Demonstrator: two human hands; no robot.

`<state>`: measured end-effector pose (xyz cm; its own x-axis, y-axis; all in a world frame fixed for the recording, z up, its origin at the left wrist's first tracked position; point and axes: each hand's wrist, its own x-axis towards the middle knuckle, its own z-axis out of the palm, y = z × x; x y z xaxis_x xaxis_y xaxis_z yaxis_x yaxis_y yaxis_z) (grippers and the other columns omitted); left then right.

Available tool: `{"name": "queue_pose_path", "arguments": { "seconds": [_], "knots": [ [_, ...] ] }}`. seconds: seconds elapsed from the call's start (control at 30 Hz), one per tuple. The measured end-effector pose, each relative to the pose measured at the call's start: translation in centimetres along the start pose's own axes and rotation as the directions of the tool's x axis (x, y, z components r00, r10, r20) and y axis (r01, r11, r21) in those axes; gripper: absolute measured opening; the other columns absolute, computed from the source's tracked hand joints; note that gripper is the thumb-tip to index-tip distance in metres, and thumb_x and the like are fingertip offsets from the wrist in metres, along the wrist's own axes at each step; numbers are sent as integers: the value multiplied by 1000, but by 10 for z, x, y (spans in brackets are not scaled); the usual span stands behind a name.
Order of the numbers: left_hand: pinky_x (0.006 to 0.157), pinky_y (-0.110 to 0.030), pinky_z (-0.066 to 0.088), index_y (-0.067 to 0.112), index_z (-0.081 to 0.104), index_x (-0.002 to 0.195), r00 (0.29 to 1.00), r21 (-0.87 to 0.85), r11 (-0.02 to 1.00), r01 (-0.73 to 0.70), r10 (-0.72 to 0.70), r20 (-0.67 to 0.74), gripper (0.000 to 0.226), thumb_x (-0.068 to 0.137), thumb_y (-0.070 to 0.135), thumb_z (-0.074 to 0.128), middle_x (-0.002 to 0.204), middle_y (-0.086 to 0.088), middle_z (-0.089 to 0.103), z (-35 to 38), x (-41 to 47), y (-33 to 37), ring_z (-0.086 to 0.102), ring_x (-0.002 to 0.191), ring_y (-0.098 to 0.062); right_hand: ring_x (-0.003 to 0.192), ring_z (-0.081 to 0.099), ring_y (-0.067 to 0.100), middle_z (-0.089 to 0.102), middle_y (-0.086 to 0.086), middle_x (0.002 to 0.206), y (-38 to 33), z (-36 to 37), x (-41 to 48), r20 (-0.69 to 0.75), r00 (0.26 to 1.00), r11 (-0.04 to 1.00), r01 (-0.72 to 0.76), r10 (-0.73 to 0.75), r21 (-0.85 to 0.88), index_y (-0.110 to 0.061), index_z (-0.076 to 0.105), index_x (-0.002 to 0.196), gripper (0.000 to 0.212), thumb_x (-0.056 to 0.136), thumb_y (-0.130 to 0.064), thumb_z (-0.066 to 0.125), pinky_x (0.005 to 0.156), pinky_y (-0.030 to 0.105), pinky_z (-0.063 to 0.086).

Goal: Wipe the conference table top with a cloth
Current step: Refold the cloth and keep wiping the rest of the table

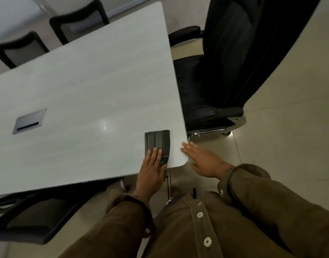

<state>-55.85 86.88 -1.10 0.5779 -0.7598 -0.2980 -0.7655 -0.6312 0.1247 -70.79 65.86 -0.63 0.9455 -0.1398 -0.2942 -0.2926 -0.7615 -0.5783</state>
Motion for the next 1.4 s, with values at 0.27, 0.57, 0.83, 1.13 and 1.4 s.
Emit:
{"name": "queue_pose_path", "arguments": {
  "seconds": [0.27,0.57,0.83,1.13,1.4],
  "knots": [
    [123,-42,-3,8,7,156,998,-74,996,43,-38,58,57,107,34,20,165,-13,-1,-29,64,44,-8,151,-31,153,14,17,4,-6,167,-13,22,-25,-66,986,982,-141,150,126,-30,11,158,74,98,-18,51,117,33,29],
    [124,-40,2,27,5,157,943,8,943,-332,331,37,64,99,55,11,163,8,-7,-3,13,-9,-15,150,-14,147,29,16,16,-5,166,-37,58,-26,-165,921,894,-280,353,351,-42,8,156,81,96,-18,55,113,33,38],
    [123,-48,-4,17,-3,157,949,89,945,-315,315,23,103,82,86,14,163,-4,-13,-2,46,3,-18,150,-26,142,37,21,32,4,160,-57,76,-56,-145,780,720,-465,608,515,-19,27,156,64,99,-25,57,114,33,32],
    [121,-50,14,20,11,158,874,145,874,-463,478,-87,74,95,35,48,165,-5,6,32,11,-11,-1,152,-27,128,53,23,50,3,146,-65,82,-116,-132,571,459,-479,810,748,-16,53,138,40,99,-21,59,94,26,41],
    [120,-51,9,17,15,157,965,62,964,-259,261,-33,66,97,42,28,164,-11,11,27,2,26,4,151,-32,123,55,19,49,0,145,-37,50,-122,-56,640,479,-511,766,714,-20,54,136,38,99,-26,58,90,24,40]
  ]
}}
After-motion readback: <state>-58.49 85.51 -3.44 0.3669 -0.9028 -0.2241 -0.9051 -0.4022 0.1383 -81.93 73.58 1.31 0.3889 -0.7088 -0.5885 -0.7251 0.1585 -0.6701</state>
